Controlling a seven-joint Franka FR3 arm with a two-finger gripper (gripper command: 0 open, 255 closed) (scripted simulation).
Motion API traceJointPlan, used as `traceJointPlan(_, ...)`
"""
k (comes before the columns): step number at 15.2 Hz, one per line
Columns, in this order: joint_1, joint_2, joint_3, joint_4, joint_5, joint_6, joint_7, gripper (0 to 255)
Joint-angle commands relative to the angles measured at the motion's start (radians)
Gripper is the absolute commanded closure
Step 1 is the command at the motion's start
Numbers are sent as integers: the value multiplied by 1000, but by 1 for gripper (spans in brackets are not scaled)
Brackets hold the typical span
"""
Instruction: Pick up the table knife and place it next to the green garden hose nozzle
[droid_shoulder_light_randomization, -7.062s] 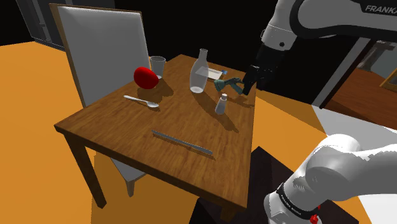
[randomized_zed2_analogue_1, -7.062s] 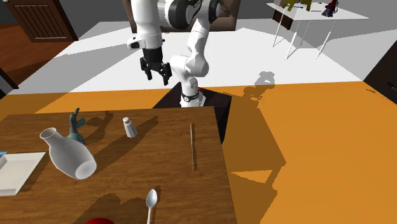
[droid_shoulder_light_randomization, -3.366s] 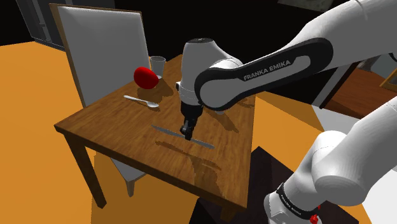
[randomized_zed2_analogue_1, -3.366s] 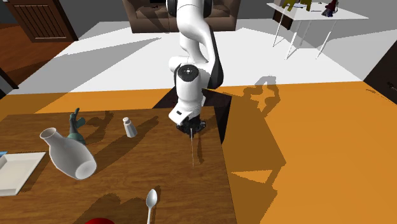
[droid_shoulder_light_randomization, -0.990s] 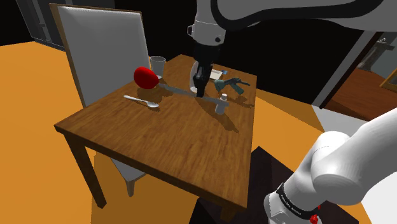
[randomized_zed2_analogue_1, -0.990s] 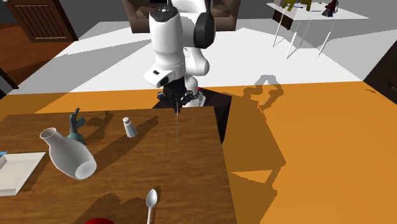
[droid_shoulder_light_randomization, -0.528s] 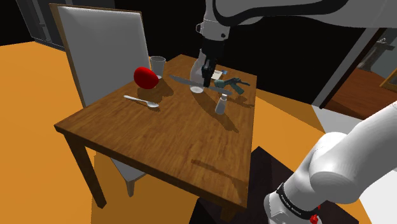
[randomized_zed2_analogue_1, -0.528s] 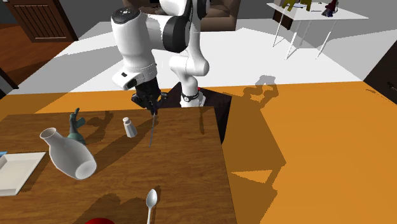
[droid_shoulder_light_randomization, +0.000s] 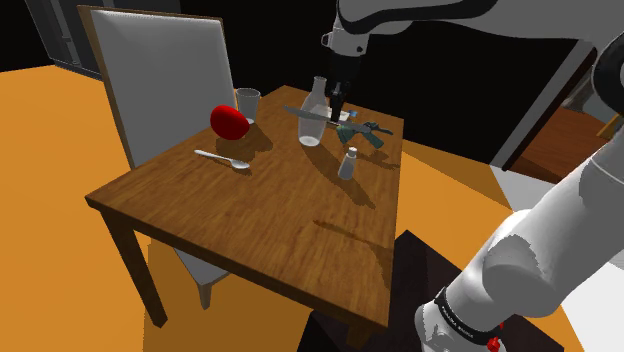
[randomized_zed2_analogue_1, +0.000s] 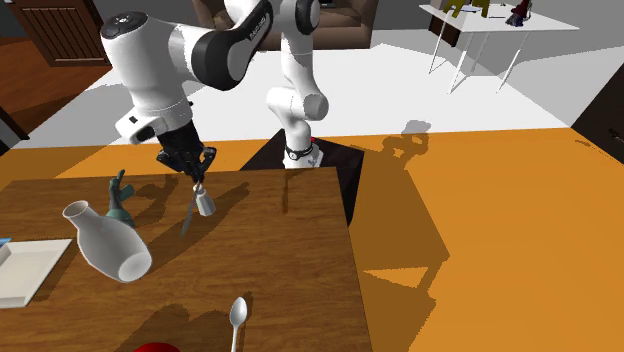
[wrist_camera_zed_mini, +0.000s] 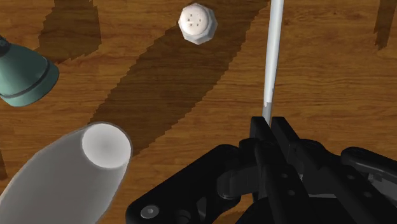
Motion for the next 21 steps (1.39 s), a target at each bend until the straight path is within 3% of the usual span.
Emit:
traceJointPlan(1,-19,35,-22,44,-2,-7,-42,255)
traceJointPlan(9,-99,231,-98,283,13,-49,-201,255)
traceJointPlan(21,-99,236,-97,129,13,111,-198,255)
